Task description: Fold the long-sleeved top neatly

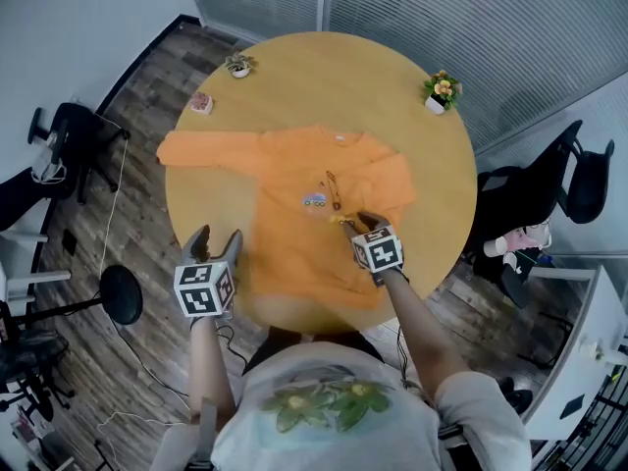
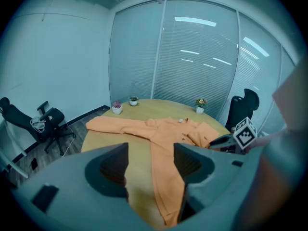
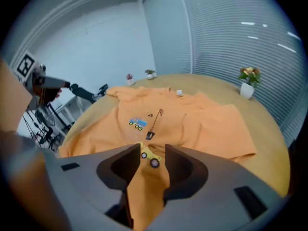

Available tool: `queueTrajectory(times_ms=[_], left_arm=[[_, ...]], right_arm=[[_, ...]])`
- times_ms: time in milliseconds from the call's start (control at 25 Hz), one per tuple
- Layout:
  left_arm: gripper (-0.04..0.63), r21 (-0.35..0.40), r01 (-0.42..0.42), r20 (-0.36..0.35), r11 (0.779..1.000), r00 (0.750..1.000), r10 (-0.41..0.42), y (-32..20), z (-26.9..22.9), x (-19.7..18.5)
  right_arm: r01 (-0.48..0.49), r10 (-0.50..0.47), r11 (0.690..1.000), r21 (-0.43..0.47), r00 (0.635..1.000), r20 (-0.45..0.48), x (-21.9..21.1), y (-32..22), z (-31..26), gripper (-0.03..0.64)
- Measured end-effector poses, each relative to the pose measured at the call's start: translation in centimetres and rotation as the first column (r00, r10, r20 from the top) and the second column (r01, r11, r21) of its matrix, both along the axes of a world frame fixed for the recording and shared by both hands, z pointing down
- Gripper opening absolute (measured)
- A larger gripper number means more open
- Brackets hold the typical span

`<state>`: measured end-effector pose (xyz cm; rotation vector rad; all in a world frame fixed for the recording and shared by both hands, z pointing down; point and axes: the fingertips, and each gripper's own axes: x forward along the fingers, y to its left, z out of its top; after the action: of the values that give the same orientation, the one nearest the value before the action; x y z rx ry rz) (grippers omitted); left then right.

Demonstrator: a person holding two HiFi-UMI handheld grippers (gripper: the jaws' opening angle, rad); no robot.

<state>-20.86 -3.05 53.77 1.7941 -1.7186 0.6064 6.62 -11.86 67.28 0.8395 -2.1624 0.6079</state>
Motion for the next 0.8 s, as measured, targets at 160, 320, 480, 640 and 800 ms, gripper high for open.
queueTrajectory(times_ms=[160,320,480,640,800], left_arm=[[0.282,-0.003,0.017,0.001,1.0,1.0,-0.017,0.6,0.0,-1.0],[0.282,-0.005,0.006,0.023,1.0,1.0,-0.006,0.8,0.0,-0.9],[0.282,-0.005,-0.006,0.032,1.0,0.999,0.007,0.7,-0.2,-0.8],[0.282,-0.006,0.01,0.022,1.0,1.0,-0.01,1.2,0.0,-1.4],[0.282,-0.009,0.026,0.002,1.0,1.0,-0.026,1.9,0.7,-2.1]], right_arm=[[-0.223,0.224,0.975,-0.02,0.966,0.133,3.6,-4.3,-2.0,0.15],[-0.325,0.346,0.933,-0.156,0.929,0.132,5.6,-6.7,0.8,0.15],[-0.299,0.345,0.917,-0.266,0.927,0.146,4.8,-6.3,2.4,0.072],[-0.288,0.353,0.919,-0.269,0.904,0.239,3.5,-6.2,-0.1,0.023],[-0.282,0.346,0.934,-0.219,0.867,0.358,1.7,-5.8,-4.9,0.021]])
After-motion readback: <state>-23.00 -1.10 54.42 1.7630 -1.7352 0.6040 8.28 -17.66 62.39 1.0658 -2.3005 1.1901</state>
